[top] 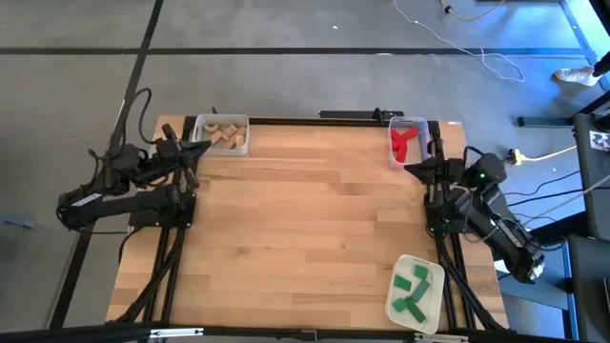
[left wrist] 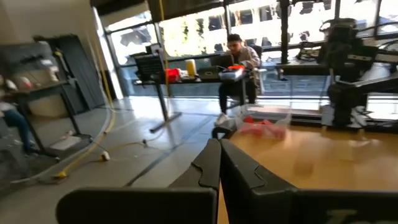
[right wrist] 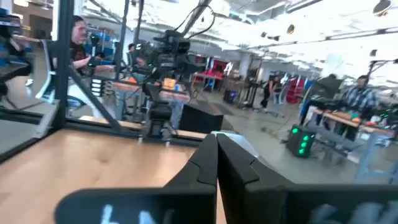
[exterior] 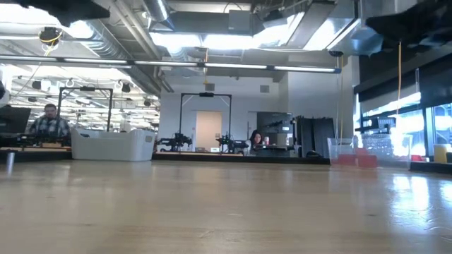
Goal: Sort & place blocks by color
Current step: Return to Home Position
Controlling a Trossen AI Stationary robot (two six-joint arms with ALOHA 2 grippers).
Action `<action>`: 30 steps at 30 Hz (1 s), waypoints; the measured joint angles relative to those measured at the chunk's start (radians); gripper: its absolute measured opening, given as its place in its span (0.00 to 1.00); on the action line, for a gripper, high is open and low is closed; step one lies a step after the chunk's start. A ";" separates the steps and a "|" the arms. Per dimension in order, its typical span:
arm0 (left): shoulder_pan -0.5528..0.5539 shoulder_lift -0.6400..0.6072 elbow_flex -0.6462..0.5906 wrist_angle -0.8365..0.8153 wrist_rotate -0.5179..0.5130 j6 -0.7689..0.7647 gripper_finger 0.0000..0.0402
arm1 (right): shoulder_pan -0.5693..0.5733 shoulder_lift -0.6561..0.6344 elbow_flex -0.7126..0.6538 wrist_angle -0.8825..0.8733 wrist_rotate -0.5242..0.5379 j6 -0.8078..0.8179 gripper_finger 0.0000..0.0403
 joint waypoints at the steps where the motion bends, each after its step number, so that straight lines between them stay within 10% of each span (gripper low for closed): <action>1: 0.000 -0.008 -0.021 0.021 -0.011 0.013 0.00 | 0.000 0.000 -0.024 0.033 0.008 -0.003 0.00; 30: 0.051 -0.026 -0.488 0.420 -0.099 0.006 0.00 | 0.000 0.001 -0.263 0.156 0.017 -0.057 0.00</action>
